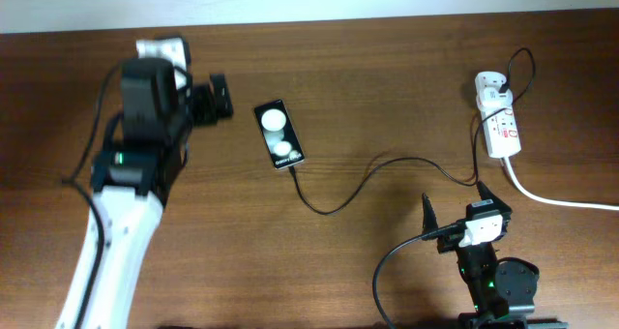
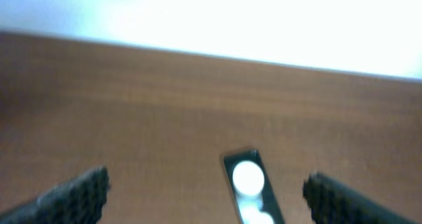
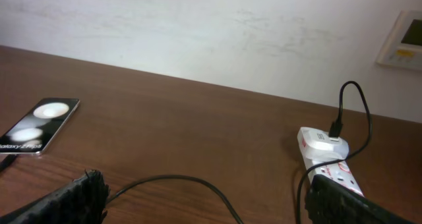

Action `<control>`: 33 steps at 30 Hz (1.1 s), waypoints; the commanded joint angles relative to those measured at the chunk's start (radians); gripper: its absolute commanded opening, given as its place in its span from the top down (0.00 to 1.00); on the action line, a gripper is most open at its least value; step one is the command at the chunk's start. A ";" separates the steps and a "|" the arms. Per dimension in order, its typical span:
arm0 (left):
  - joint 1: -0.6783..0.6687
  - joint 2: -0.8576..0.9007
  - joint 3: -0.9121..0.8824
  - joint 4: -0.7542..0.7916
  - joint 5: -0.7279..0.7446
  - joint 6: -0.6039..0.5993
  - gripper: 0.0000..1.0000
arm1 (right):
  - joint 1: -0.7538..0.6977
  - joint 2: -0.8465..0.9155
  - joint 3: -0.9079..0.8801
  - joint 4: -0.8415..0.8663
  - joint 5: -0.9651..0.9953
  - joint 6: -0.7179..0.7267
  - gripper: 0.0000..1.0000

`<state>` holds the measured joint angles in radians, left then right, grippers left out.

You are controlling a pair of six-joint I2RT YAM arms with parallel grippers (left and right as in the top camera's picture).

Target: Plug charger to phone and switch on socket

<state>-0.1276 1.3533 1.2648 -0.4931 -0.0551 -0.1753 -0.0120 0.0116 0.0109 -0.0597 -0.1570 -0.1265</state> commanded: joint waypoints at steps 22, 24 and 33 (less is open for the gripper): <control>0.039 -1.210 -1.257 0.539 0.061 0.439 0.01 | 0.005 -0.008 -0.005 -0.005 0.005 0.011 0.01; 0.039 -1.253 -1.257 0.453 0.055 0.439 0.01 | 0.005 -0.008 -0.005 -0.005 0.005 0.011 0.01; 0.039 -1.348 -1.256 0.409 0.059 0.423 0.01 | 0.005 -0.008 -0.005 -0.005 0.005 0.011 0.01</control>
<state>-0.0948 0.0147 0.0109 -0.0765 -0.0036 0.2470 -0.0120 0.0109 0.0109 -0.0597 -0.1566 -0.1265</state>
